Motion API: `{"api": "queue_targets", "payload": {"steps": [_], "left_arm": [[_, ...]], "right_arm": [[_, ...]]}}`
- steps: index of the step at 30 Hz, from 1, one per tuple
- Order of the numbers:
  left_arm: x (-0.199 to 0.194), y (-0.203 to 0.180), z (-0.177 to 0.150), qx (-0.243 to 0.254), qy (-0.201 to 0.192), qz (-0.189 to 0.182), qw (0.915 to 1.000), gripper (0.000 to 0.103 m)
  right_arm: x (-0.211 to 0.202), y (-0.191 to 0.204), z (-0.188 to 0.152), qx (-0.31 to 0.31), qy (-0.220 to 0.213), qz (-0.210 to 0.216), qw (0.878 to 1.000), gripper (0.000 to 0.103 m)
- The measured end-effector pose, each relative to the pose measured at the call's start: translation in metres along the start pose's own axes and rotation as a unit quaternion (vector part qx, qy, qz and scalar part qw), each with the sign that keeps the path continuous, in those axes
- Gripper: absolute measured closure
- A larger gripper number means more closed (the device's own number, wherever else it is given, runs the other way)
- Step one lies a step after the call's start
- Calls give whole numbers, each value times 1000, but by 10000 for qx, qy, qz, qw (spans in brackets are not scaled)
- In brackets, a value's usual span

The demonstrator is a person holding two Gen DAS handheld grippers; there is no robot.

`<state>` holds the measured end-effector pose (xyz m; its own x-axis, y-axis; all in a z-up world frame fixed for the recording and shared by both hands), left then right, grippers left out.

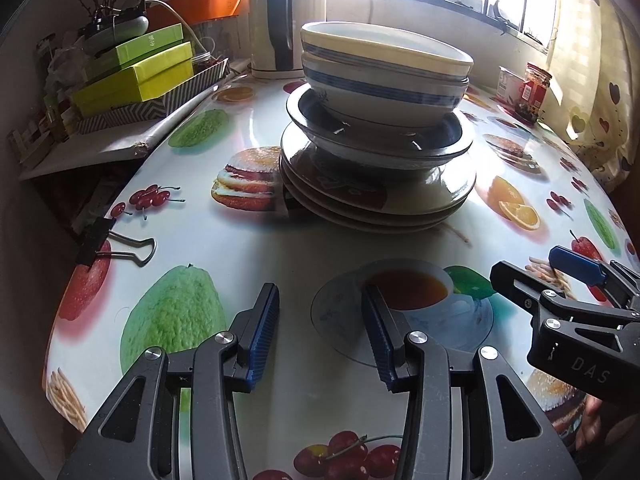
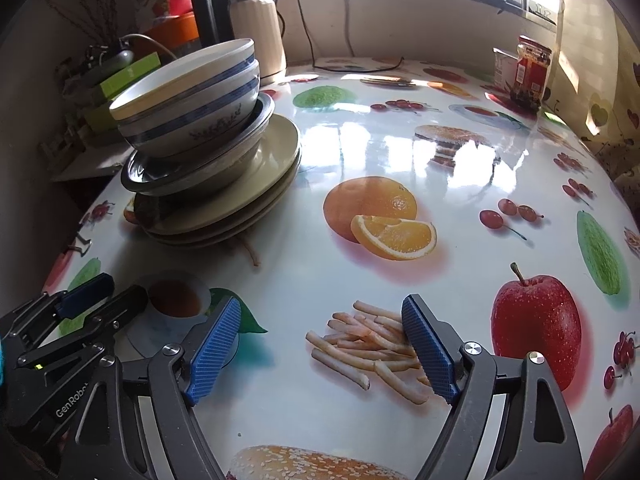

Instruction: Organize plates and bowls

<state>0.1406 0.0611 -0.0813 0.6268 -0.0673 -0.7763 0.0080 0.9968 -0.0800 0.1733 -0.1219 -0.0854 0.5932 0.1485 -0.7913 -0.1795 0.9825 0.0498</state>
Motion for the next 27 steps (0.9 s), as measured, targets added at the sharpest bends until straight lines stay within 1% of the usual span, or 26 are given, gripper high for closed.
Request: {"api": "queue_targets", "payload": {"steps": [4, 8, 25, 27], "left_arm": [[0, -1, 0, 10, -17, -16, 10000, 55], [1, -1, 0, 14, -33, -11, 10000, 55], [1, 1, 1, -5, -56, -4, 10000, 54], [1, 1, 1, -8, -51, -4, 10000, 54]], "right_arm": [[1, 0, -2, -154, -60, -201, 9997, 19], [2, 2, -3, -284, -102, -329, 9990, 18], [3, 0, -3, -266, -132, -367, 9989, 14], [3, -2, -3, -249, -112, -376, 9989, 11]]}}
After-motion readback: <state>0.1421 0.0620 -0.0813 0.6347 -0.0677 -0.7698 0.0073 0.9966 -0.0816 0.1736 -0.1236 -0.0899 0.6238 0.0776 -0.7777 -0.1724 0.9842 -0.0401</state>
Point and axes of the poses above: each gripper's, at about its wrist camera, not at the fingertips, and x roughly the way its jaws point, y to its left, z to its top, the point moved 9 cm from there along x, roughly the way its jaws point, and after that the axes turned 5 degrees about -z, right-handed, at the moved point
